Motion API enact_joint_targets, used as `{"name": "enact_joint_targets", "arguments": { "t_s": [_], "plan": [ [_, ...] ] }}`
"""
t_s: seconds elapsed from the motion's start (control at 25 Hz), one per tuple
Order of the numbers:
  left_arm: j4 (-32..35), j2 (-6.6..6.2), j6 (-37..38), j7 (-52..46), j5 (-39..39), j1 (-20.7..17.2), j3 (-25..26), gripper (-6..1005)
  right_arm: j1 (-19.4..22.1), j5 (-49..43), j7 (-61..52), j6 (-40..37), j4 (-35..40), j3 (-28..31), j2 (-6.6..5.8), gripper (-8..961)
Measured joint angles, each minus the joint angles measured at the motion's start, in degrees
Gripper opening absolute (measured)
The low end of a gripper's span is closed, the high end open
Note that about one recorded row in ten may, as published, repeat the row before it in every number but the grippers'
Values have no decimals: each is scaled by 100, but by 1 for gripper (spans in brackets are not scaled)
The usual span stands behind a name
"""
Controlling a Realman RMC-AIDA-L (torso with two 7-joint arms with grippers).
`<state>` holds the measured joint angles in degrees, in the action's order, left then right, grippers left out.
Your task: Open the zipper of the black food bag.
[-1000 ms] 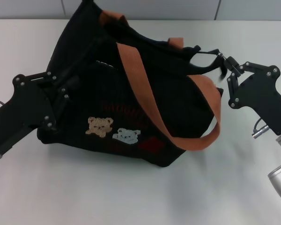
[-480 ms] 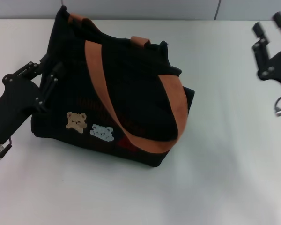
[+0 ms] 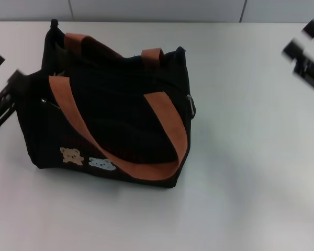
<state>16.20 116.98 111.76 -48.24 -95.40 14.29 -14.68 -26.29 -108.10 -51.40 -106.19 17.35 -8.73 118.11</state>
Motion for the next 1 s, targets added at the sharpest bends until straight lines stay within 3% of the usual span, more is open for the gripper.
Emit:
{"name": "enact_joint_targets", "arguments": {
  "t_s": [0.08, 0.12, 0.16, 0.32, 0.36, 0.4, 0.64, 1.0],
  "plan": [
    [304, -139, 286, -371, -90, -98, -429, 694, 27, -10, -130, -165, 138, -262, -25, 693],
    [461, -267, 327, -647, -94, -142, -830, 712, 72, -26, -412, -525, 447, -900, -108, 739],
    [461, -267, 327, -647, -94, -142, -830, 729, 72, -26, -412, -525, 447, -900, -108, 762],
    [857, -442, 340, -962, -93, -183, -1750, 799, 46, -35, -545, -1062, 713, -2396, -314, 853],
    [857, -442, 340, -962, -93, -183, -1750, 817, 46, -35, -545, -1062, 713, -2396, -314, 853],
    [1057, -461, 342, -1084, -96, -187, -2036, 834, -14, -36, -526, -1111, 728, -2776, -324, 853],
    [1525, -476, 346, -1250, -107, -176, -2862, 852, -117, -37, -504, -1073, 750, -3055, -226, 852],
    [1563, -448, 333, -1216, -187, -99, -2995, 852, -149, -37, -488, -1061, 759, -3070, -198, 852]
  ]
}}
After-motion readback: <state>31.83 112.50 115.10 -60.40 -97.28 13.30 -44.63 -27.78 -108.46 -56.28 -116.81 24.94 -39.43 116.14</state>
